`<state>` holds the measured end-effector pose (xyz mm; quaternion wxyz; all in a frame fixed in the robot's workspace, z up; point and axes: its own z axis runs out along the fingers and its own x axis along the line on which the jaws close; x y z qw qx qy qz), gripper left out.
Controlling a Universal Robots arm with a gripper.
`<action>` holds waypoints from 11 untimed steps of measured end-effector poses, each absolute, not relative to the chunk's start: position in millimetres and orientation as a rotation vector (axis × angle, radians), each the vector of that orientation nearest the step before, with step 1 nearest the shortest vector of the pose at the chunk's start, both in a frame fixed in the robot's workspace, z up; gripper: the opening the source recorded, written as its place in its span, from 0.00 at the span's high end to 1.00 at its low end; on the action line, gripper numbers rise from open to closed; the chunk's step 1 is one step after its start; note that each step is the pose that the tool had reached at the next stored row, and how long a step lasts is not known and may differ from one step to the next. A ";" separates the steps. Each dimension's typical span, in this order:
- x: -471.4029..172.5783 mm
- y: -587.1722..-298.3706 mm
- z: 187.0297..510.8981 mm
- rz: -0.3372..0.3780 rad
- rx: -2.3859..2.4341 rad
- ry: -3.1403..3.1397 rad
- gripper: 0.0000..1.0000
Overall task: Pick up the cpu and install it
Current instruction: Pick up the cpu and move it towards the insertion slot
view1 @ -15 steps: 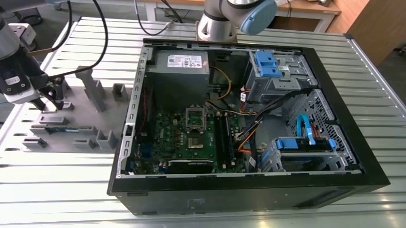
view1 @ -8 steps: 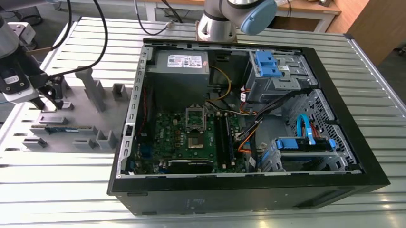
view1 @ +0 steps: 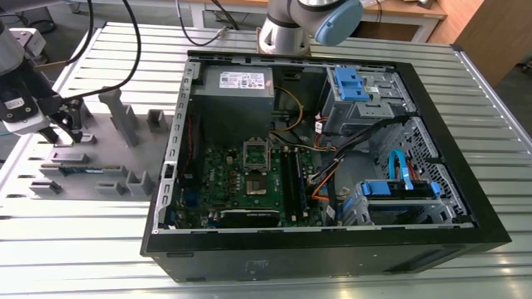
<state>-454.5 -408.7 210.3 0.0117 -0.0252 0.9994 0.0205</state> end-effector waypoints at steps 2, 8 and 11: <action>-454.5 -408.7 210.8 0.064 -0.079 3.117 0.53; -454.5 -408.7 211.8 0.064 -0.079 3.116 0.53; -454.5 -408.7 212.3 0.064 -0.079 3.117 0.53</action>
